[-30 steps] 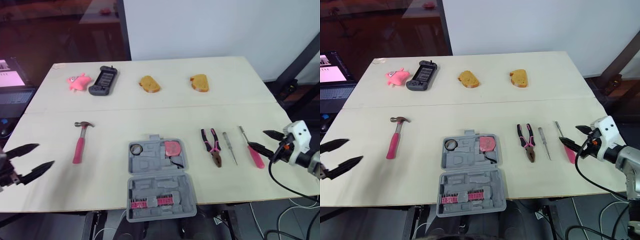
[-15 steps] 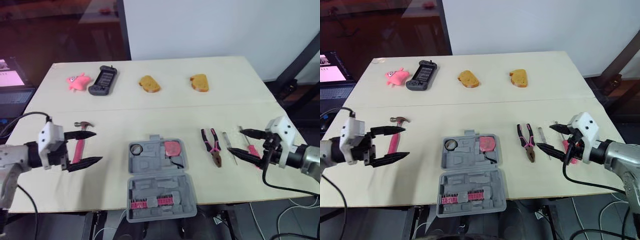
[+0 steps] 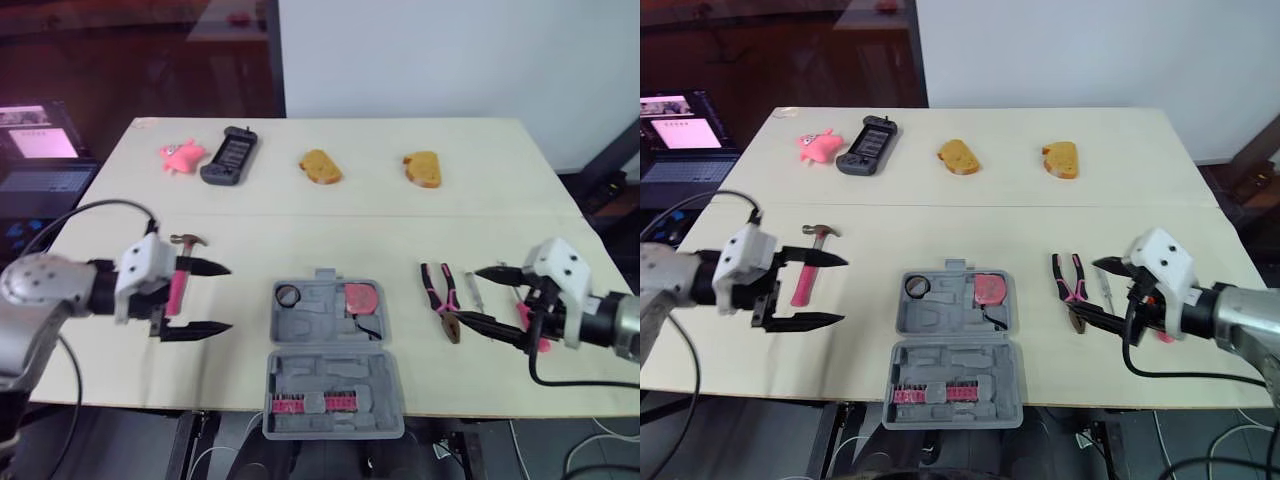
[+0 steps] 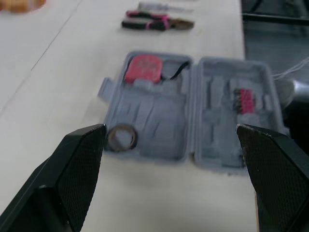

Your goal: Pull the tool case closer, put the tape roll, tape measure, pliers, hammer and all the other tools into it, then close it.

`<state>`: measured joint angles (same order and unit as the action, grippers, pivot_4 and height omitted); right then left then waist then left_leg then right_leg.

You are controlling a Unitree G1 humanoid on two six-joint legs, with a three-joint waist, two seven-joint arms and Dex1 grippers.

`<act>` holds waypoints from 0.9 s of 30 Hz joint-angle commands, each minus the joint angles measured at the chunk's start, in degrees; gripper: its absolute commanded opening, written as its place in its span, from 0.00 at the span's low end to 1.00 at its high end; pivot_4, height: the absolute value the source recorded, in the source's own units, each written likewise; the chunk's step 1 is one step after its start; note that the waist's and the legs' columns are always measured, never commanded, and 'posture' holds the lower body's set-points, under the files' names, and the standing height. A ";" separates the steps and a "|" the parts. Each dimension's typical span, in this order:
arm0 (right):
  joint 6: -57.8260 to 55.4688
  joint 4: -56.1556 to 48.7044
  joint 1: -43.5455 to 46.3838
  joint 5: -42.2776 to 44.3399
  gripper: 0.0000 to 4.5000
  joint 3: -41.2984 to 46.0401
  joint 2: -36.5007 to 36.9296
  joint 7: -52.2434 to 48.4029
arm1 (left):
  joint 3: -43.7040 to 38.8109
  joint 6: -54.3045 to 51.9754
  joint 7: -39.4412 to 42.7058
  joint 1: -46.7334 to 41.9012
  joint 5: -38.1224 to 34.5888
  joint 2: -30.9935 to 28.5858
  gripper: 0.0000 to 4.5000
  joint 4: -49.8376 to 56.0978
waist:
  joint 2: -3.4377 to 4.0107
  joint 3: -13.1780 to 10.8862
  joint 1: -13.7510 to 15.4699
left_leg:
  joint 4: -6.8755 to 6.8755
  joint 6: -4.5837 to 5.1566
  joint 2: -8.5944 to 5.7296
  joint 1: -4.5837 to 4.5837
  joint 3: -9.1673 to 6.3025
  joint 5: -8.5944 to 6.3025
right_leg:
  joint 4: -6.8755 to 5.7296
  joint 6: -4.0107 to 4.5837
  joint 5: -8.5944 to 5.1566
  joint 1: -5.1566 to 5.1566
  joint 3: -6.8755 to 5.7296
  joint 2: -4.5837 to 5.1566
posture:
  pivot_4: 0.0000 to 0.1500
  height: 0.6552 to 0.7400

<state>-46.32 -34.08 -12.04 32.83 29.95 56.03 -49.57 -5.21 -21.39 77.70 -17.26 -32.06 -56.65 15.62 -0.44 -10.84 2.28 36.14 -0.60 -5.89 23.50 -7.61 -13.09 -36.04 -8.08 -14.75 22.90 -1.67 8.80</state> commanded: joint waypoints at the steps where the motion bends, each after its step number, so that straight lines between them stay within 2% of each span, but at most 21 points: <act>1: -1.14 -3.82 -5.19 0.16 0.99 5.83 -2.29 0.73 | 2.80 -2.14 0.39 -5.91 -1.05 1.43 1.00 0.54 | 0.02 0.01 -0.01 | -0.03 0.00 0.00 0.00 0.01 0.00 | 0.00 -0.01 0.00 0.01 0.01 0.00 | 1.00 1.00; 8: 0.29 -9.81 -21.02 -0.21 0.99 14.01 -14.75 3.18 | 9.20 -11.18 0.13 -19.07 -3.27 6.72 1.00 -1.36 | 0.00 -0.01 -0.16 | 0.00 0.00 0.06 -0.05 0.01 0.00 | -0.07 -0.04 0.00 -0.05 -0.01 -0.09 | 1.00 1.00; 14: 2.72 -11.01 -23.61 -0.19 0.99 13.12 -20.27 6.81 | 10.63 -13.33 1.74 -21.17 -2.71 7.08 1.00 -2.06 | -0.01 -0.01 -1.71 | 0.03 -0.02 0.26 -0.16 0.15 0.02 | -0.08 0.03 0.03 -0.08 0.05 -0.20 | 1.00 1.00; 19: 2.50 -7.66 -19.61 -2.11 0.99 7.31 -19.21 10.16 | 9.90 -14.12 0.58 -20.18 -2.29 6.51 1.00 -1.08 | -0.02 -0.01 -1.60 | 0.02 -0.02 0.37 -0.15 0.15 0.02 | -0.07 0.23 0.09 -0.04 0.02 -0.26 | 1.00 1.00; 27: -7.18 -1.22 -3.73 -4.17 0.99 -5.91 -17.96 19.63 | 6.19 -14.99 -4.10 -14.03 -2.90 4.17 1.00 3.77 | -0.02 -0.02 -1.56 | -0.01 -0.04 0.37 -0.08 0.17 0.04 | -0.07 0.21 0.12 0.08 0.05 -0.25 | 1.00 1.00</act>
<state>-51.56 -35.38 -16.89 29.14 25.02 37.42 -31.87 3.65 -36.15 74.67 -31.13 -34.31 -51.47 17.03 -0.46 -10.86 0.72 36.13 -0.65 -5.52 23.43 -7.43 -13.05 -36.11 -7.87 -14.64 23.00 -1.62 8.55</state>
